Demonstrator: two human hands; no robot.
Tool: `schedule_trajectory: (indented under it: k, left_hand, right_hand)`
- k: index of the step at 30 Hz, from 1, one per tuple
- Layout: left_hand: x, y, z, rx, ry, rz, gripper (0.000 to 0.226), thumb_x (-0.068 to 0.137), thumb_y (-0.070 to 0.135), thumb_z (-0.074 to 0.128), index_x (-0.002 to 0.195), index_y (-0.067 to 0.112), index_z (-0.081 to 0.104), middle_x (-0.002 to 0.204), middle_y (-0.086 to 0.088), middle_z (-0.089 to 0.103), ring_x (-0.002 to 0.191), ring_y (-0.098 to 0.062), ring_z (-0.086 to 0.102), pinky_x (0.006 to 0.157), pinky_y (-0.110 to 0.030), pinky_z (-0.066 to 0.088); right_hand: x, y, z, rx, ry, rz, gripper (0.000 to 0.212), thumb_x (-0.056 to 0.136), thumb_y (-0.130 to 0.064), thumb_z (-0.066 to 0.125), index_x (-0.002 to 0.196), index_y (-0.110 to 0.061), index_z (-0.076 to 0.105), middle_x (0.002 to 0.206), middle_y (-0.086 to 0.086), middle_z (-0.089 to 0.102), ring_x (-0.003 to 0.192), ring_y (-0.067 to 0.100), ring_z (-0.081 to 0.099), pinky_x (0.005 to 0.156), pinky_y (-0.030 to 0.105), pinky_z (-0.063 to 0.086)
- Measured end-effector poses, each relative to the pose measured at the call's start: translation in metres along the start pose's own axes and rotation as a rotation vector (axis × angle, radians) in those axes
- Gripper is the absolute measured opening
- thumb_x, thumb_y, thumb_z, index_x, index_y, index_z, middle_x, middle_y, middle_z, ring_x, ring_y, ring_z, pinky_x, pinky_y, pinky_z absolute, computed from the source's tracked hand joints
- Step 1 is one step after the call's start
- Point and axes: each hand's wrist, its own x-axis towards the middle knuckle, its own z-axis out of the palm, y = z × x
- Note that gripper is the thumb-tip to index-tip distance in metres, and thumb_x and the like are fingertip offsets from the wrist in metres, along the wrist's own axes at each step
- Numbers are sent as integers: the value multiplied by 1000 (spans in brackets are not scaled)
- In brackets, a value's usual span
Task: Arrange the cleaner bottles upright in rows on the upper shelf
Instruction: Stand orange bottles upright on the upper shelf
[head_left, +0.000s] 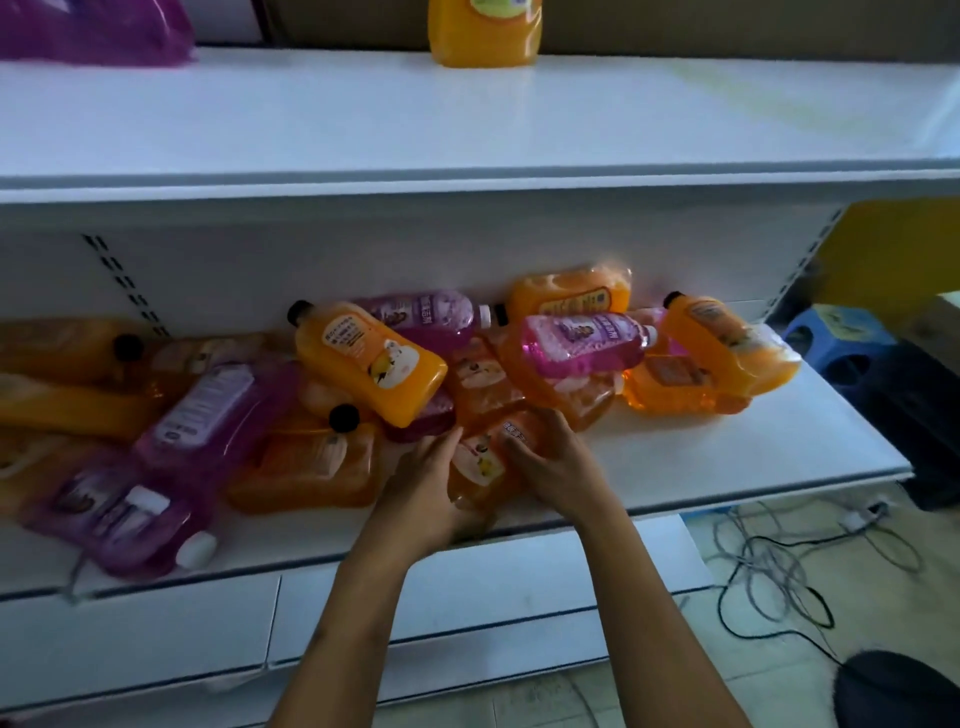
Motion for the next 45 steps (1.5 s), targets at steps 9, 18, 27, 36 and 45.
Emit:
schedule_trajectory:
  k: [9, 18, 27, 36, 45]
  left_hand:
    - [-9, -5, 2, -263, 75, 58, 89, 66, 31, 84, 143, 34, 40, 136, 19, 43, 129, -6, 43, 104, -32, 46]
    - [-64, 12, -33, -861, 171, 107, 69, 62, 52, 71, 129, 43, 57, 133, 13, 59, 118, -10, 59, 90, -35, 53]
    - [-138, -12, -96, -1135, 171, 214, 85, 62, 65, 74, 134, 24, 57, 132, -11, 61, 120, -30, 60, 94, -42, 53]
    - [-233, -56, -181, -428, 872, 373, 80, 68, 41, 76, 141, 24, 47, 132, 1, 48, 122, -14, 53, 84, -11, 50]
    - [-331, -116, -254, -88, 1208, 308, 87, 69, 61, 69, 145, 42, 30, 137, 13, 34, 125, -18, 46, 91, -30, 54]
  right_hand:
    - [-20, -11, -8, 117, 20, -76, 69, 70, -79, 62, 130, -52, 45, 133, -6, 56, 119, 21, 59, 88, 48, 59]
    - [-68, -99, -32, 483, -146, -283, 46, 91, -21, 60, 133, -37, 53, 120, -19, 64, 116, 19, 62, 90, 37, 58]
    - [-118, -186, 31, 236, -170, -536, 44, 94, -32, 62, 136, -40, 50, 129, -18, 59, 120, 8, 59, 93, 29, 56]
    - [-159, -279, 137, 51, -327, -669, 70, 87, -39, 71, 140, -54, 26, 143, -10, 42, 120, 9, 57, 90, 27, 58]
    - [-220, -375, 259, 268, -436, -804, 70, 82, -16, 80, 133, -46, 44, 129, -4, 53, 104, 14, 67, 79, 29, 61]
